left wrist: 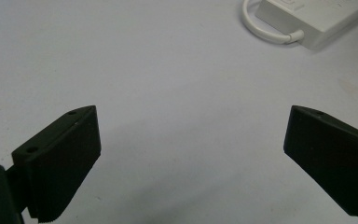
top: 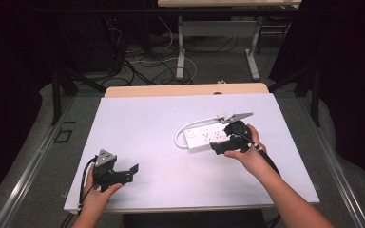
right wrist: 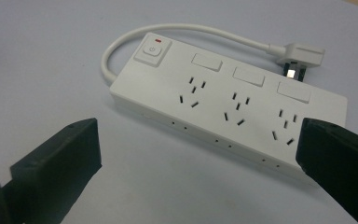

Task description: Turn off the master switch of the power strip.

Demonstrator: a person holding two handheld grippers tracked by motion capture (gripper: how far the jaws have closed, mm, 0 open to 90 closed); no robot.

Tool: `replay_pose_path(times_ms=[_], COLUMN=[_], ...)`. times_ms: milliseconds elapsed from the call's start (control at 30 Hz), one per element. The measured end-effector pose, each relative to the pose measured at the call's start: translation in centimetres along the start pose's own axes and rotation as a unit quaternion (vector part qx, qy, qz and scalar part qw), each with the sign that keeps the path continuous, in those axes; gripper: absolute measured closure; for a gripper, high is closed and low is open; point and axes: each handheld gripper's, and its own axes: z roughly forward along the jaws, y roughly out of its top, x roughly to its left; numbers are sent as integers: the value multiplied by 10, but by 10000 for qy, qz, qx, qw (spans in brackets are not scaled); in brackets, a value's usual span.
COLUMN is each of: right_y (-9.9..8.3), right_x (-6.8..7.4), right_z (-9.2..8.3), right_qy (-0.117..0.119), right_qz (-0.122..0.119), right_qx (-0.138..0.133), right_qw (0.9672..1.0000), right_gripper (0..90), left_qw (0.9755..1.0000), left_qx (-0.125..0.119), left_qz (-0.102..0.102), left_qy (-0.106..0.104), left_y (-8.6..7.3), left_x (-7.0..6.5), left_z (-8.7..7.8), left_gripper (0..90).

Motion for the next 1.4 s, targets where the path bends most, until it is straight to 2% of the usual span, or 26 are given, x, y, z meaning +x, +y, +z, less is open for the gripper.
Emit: replay_pose_path(times_ms=[233, 367, 567, 867, 1067, 1167, 1267, 1400], right_y=[-18, -29, -50, -73, -88, -96, -103, -112], right_x=[-6, -13, -29, -46, -55, -59, -61, -64], right_z=[-13, -22, -35, -45, -48, -49, -50, -51], right_qy=[12, -71, -178, -311, -535, -523, -617, -568], right_qz=[122, 222, 430, 611, 683, 711, 709, 784], right_qx=[-58, -124, -150, -155, -156, -210, -223, -270], right_qw=[9999, 9997, 9988, 9975, 9961, 9959, 9953, 9949], right_gripper=[0, 0, 0, 0, 0, 0, 0, 0], left_qw=[10000, 10000, 10000, 10000, 10000, 10000, 10000, 10000], left_qx=[1, 9, 14, 14, 22, 21, 21, 12], left_qz=[-4, -15, -21, -18, -25, -25, -22, -37], left_qy=[3, 1, 8, 12, 16, 21, 22, 20], left_y=[0, 0, 0, 0, 0, 0, 0, 0], left_x=[0, -1, -1, -1, -1, -1, -1, 0], left_z=[0, 0, 0, 1, 0, 0, 0, 0], left_gripper=[38, 38, 38, 38, 38, 38, 38, 38])
